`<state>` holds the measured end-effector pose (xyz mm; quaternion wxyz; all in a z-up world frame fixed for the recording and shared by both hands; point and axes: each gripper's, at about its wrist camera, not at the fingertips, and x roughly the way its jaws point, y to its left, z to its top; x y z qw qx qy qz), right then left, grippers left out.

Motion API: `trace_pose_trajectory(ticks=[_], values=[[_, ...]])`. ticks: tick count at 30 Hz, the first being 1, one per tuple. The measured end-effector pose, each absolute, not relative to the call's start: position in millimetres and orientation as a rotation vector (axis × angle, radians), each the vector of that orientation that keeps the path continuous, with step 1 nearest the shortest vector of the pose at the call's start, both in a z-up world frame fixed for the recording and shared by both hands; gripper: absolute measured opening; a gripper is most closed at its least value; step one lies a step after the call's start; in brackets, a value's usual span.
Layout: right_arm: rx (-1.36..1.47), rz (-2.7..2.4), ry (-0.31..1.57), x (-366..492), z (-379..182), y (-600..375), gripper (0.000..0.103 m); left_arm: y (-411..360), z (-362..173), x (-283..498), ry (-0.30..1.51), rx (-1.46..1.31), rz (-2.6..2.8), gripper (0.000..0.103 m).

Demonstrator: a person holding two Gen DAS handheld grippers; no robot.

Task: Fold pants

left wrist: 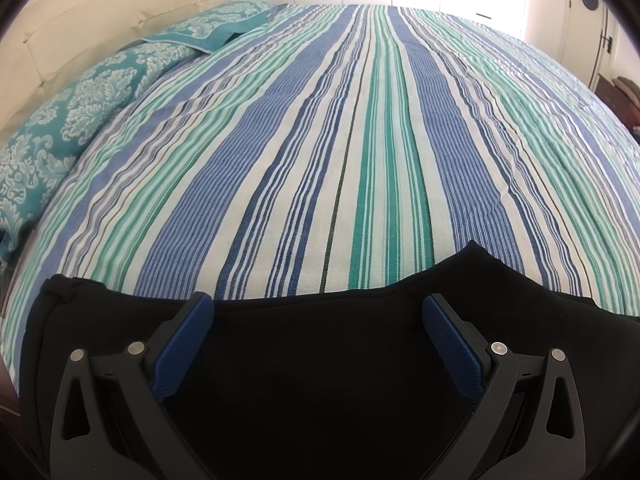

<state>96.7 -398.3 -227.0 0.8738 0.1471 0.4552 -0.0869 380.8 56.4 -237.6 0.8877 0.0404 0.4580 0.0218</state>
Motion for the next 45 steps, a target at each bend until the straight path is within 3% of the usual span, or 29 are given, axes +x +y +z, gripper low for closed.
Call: trace_pose_trajectory(ticks=[6,10,14,20,25,29,31,34,35,36,39,45], values=[[0.460,-0.222,0.736,55.3,-169.1,-491.8,0.103,55.8,-237.8,380.4,0.950,0.081,0.045,0.103],[0.586,-0.248,0.737,46.7,-159.4,-599.8,0.103,55.4,-225.8,382.5,0.987,0.083,0.038,0.101],[0.590,-0.137,0.886,61.7,-184.3,-663.8,0.102,41.8,-180.4,350.8,0.904,0.028,-0.037,0.098],[0.523,0.077,1.028,100.2,-219.0,-666.4,0.095,-40.9,-134.4,286.3,0.941,-0.020,-0.461,0.099],[0.545,0.150,1.086,118.3,-240.3,-671.8,0.092,-108.5,-145.3,250.2,0.972,0.016,-0.593,0.099],[0.728,0.261,1.097,127.4,-249.2,-680.4,0.090,-142.7,-160.3,237.0,1.000,0.080,-0.625,0.099],[0.728,0.262,1.120,130.9,-253.6,-682.8,0.081,-150.0,-161.8,234.1,1.005,0.085,-0.634,0.099],[0.793,0.198,1.130,131.9,-261.0,-693.3,0.048,-151.1,-164.4,232.2,1.015,0.095,-0.625,0.099],[0.817,0.176,1.135,130.0,-263.0,-698.1,0.030,-149.4,-164.8,232.1,1.019,0.096,-0.619,0.099],[0.848,0.172,1.142,128.3,-266.3,-700.4,0.022,-147.2,-165.3,232.2,1.023,0.098,-0.613,0.099],[0.853,0.189,1.107,123.0,-258.1,-694.0,0.012,-136.5,-163.1,230.9,1.019,0.102,-0.590,0.099],[0.941,0.283,0.927,105.3,-214.4,-653.3,0.011,-100.1,-163.8,233.0,1.027,0.018,-0.529,0.099]])
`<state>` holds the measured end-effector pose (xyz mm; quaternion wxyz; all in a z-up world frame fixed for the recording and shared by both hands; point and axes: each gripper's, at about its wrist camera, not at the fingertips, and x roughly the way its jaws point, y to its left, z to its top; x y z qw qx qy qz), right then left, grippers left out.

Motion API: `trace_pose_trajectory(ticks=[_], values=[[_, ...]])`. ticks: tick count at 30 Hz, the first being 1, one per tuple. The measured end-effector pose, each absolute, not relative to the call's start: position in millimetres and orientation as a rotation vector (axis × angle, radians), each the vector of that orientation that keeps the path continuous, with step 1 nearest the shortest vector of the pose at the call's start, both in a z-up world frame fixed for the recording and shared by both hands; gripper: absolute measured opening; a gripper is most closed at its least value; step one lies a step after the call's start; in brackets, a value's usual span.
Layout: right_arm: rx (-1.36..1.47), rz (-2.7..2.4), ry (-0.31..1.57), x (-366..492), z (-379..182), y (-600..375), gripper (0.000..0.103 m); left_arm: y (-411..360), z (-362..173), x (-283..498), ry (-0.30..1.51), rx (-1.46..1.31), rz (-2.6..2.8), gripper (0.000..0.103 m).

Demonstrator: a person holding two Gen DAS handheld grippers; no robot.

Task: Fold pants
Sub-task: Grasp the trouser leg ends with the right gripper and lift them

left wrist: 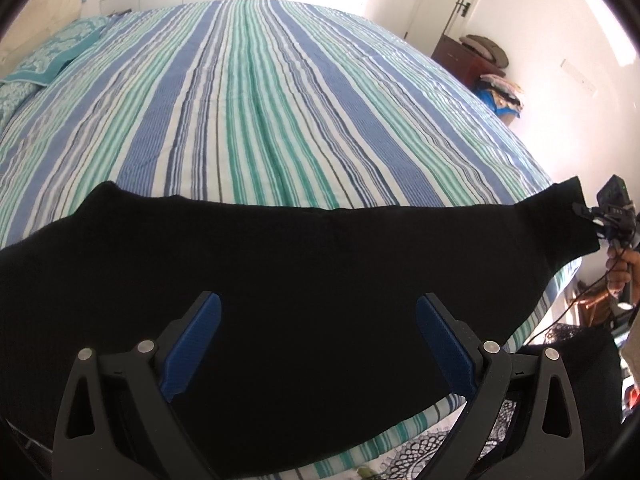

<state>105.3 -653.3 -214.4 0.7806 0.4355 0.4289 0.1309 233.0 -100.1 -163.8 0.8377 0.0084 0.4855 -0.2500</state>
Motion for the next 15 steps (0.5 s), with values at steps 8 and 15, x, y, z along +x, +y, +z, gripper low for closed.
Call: trace_pose_trajectory(ticks=[8,15], values=[[1.175,0.533,0.723,114.1,-171.3,-504.8,0.011,-42.7,-175.0,222.2,1.011,-0.107,-0.435,0.099],[1.211,0.536,0.750,173.7,-189.0,-330.7,0.012,18.4,-171.9,210.3,0.975,-0.202,-0.353,0.099]])
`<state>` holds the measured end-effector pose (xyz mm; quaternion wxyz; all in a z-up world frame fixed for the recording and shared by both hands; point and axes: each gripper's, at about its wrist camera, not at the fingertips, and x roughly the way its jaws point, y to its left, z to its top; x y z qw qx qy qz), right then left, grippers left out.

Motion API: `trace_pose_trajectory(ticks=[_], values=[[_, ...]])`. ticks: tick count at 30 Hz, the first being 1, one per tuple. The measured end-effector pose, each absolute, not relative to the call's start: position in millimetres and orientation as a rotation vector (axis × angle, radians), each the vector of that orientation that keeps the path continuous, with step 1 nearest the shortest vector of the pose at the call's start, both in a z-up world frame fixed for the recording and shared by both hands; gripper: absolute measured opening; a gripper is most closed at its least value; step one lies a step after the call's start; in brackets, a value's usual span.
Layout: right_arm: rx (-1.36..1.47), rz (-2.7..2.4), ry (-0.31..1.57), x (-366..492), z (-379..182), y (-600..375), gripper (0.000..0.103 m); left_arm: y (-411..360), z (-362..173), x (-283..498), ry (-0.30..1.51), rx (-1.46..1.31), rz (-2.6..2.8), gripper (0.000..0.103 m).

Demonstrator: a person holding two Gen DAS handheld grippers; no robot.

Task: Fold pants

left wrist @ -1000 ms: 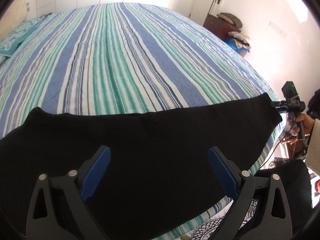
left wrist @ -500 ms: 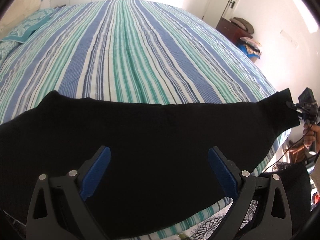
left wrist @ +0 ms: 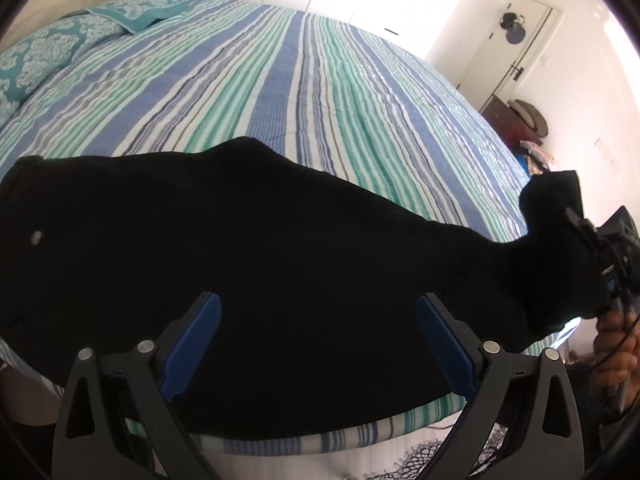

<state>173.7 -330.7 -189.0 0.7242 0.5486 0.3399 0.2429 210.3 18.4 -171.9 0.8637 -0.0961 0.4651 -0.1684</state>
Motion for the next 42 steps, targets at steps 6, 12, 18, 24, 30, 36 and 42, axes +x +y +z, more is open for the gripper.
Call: trace_pose_trajectory(ticks=[6,12,18,24,30,36,42], values=[[0.878,0.485,0.920,213.8,-220.8,-185.3,0.020,57.7,-174.1,205.8,0.971,-0.274,-0.293,0.099],[0.589,0.470,0.973,207.1,-210.3,-140.6,0.071,53.8,-167.4,202.3,0.958,-0.300,-0.369,0.099],[0.226,0.369,0.849,124.7,-154.3,-189.9,0.088,-17.8,-156.4,187.9,0.958,-0.212,-0.623,0.084],[0.290,0.208,0.755,48.4,-155.2,-234.5,0.088,-73.3,-182.6,196.1,1.069,-0.032,-0.527,0.058],[0.277,0.224,0.743,40.7,-159.4,-235.8,0.088,-78.7,-196.5,196.8,1.132,-0.030,-0.511,0.007],[0.278,0.184,0.719,34.5,-156.9,-246.2,0.088,-56.5,-145.2,190.7,1.026,-0.066,-0.536,0.006],[0.296,0.153,0.734,35.2,-162.2,-254.7,0.088,-47.2,-183.7,197.6,1.118,0.056,-0.490,0.007]])
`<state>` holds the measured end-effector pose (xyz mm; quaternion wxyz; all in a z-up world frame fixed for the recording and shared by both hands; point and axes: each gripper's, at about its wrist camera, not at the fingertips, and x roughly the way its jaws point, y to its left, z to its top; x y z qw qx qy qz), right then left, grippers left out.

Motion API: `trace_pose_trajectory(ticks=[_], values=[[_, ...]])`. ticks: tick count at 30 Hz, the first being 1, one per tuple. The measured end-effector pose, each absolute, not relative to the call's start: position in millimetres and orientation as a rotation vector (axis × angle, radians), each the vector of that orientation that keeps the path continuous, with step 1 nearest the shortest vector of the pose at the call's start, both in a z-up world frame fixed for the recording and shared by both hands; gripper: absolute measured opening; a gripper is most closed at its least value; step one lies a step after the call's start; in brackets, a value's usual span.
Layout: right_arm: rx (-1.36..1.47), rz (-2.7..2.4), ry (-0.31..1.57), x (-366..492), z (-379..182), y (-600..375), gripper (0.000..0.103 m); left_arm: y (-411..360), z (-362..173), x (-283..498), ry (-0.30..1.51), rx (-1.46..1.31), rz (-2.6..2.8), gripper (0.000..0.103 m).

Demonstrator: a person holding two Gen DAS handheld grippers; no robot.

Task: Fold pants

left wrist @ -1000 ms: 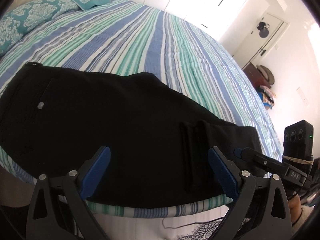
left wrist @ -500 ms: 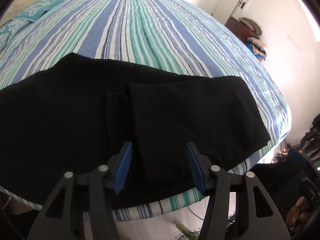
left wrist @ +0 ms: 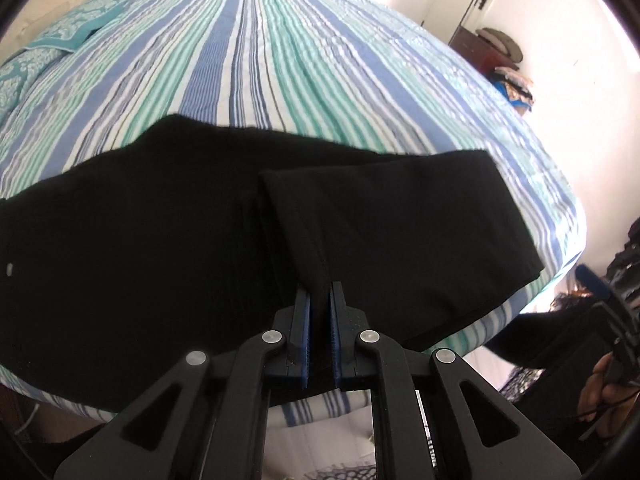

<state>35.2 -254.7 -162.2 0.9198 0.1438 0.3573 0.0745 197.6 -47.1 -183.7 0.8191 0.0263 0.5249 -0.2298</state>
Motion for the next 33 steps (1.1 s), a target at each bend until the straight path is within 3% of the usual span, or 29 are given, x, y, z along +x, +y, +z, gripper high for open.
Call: trace_pose_trajectory(ticks=[2,4,6,7,11,17,18,19,20,27,33], values=[[0.293,0.148,0.748,39.7,-164.9,-252.9,0.088,-49.6,-192.9,191.4,1.119,0.084,-0.484,0.012],[0.286,0.144,0.754,40.1,-165.5,-252.4,0.088,-39.2,-184.3,187.9,1.093,0.022,-0.459,0.025],[0.280,0.140,0.753,39.5,-165.6,-252.2,0.088,-20.5,-171.1,190.1,1.053,-0.071,-0.434,0.059],[0.279,0.139,0.755,39.1,-166.4,-252.5,0.088,-10.3,-165.0,191.0,1.027,-0.109,-0.421,0.063],[0.274,0.118,0.782,41.9,-172.9,-254.5,0.088,3.9,-173.2,204.8,1.087,-0.187,-0.436,0.066],[0.285,0.109,0.791,42.4,-175.4,-255.1,0.088,-50.1,-202.7,213.4,1.210,-0.073,-0.493,0.068],[0.275,0.108,0.790,41.8,-175.6,-254.3,0.088,-58.0,-203.5,213.1,1.192,-0.026,-0.472,0.055],[0.260,0.103,0.790,41.0,-175.2,-252.9,0.088,-64.2,-201.9,212.4,1.176,0.012,-0.458,0.035],[0.240,0.094,0.792,40.2,-174.7,-251.7,0.088,-67.2,-197.5,213.2,1.166,0.017,-0.456,0.007],[0.160,-0.146,0.952,48.6,-206.3,-271.5,0.089,-39.1,-140.9,224.0,1.064,-0.197,-0.520,0.006],[0.083,-0.092,0.959,64.0,-216.7,-261.4,0.089,-31.0,-136.5,230.2,1.060,-0.236,-0.525,0.006]])
